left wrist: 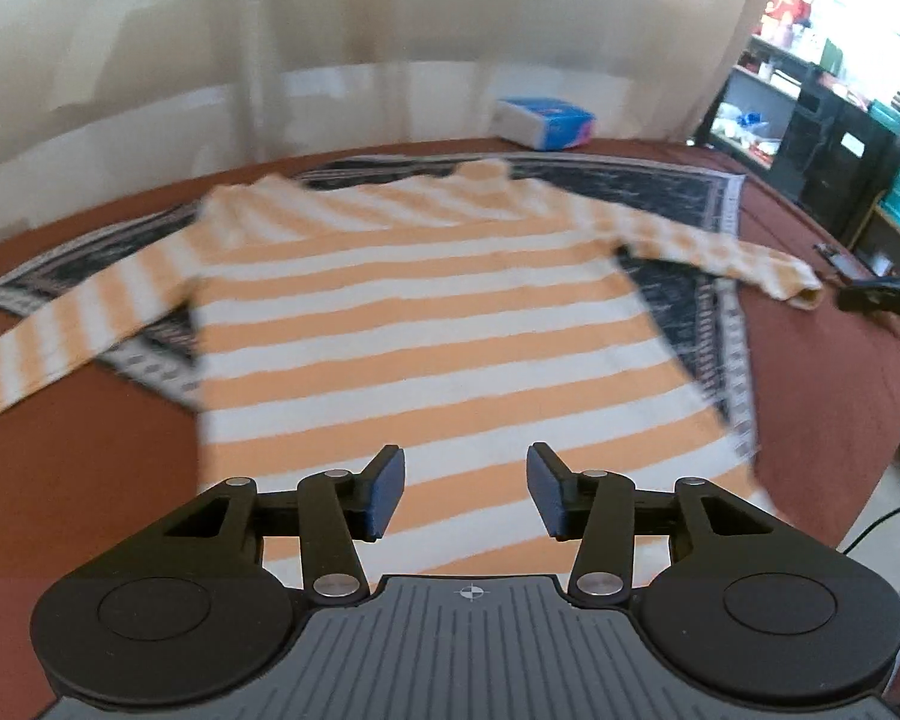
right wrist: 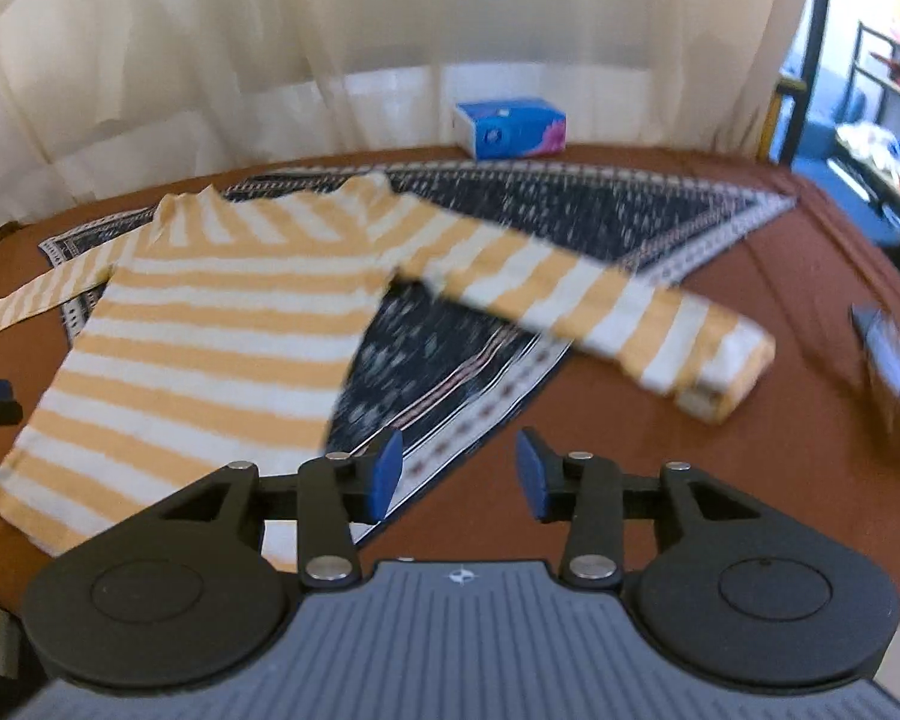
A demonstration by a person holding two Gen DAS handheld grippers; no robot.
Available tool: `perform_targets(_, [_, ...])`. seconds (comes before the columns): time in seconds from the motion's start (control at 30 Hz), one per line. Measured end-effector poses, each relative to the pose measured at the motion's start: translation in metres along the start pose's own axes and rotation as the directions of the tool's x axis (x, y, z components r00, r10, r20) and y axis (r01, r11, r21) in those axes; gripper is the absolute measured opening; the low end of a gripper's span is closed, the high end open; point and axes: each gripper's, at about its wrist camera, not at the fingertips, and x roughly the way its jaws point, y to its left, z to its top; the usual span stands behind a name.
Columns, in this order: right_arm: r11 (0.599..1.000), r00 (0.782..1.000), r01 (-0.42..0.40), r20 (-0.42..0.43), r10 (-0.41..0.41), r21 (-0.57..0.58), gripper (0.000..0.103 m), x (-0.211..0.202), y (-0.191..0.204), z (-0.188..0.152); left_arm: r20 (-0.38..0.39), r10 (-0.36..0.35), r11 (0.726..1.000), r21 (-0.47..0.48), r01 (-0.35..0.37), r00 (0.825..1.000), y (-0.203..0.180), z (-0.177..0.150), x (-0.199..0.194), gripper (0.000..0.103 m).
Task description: Fold clothes
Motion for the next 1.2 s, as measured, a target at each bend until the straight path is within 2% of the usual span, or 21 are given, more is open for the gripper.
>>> perform_targets(0.07, [1.000,1.000,-0.008,0.004,0.008,-0.027,0.046,0.014,-0.024,0.010,-0.008,-0.012,1.000,-0.014,0.012,1.000,-0.035,0.004,0.012,0.061])
perform_targets(0.23, [0.996,0.997,-0.075,-0.008,0.074,-0.057,0.047,0.045,-0.089,0.030,-0.062,0.010,0.999,-0.034,-0.012,0.998,-0.125,0.006,0.043,0.065])
perform_targets(0.4, [0.979,0.989,-0.147,-0.053,0.141,-0.140,0.049,0.080,-0.130,0.054,-0.145,0.028,0.997,-0.071,-0.038,0.989,-0.179,0.004,0.066,0.065])
perform_targets(0.5, [0.965,0.986,-0.163,-0.073,0.151,-0.207,0.049,0.102,-0.141,0.068,-0.188,0.047,0.994,-0.084,-0.064,0.981,-0.191,0.001,0.073,0.065])
perform_targets(0.73, [0.946,0.977,-0.191,-0.142,0.158,-0.262,0.050,0.150,-0.155,0.086,-0.251,0.102,0.979,-0.149,-0.142,0.963,-0.195,-0.010,0.085,0.065])
perform_targets(0.87, [0.939,0.972,-0.199,-0.175,0.154,-0.279,0.051,0.162,-0.161,0.088,-0.289,0.121,0.972,-0.159,-0.173,0.949,-0.200,-0.021,0.094,0.064])
perform_targets(1.0, [0.933,0.967,-0.211,-0.201,0.156,-0.293,0.055,0.165,-0.162,0.085,-0.331,0.140,0.971,-0.137,-0.194,0.933,-0.205,-0.033,0.102,0.058])
perform_targets(1.13, [0.930,0.962,-0.216,-0.225,0.152,-0.298,0.055,0.168,-0.162,0.081,-0.326,0.171,0.975,-0.077,-0.206,0.930,-0.210,-0.040,0.103,0.057])
perform_targets(1.2, [0.929,0.960,-0.216,-0.237,0.147,-0.299,0.056,0.170,-0.162,0.079,-0.325,0.204,0.973,-0.039,-0.229,0.924,-0.213,-0.040,0.104,0.031])
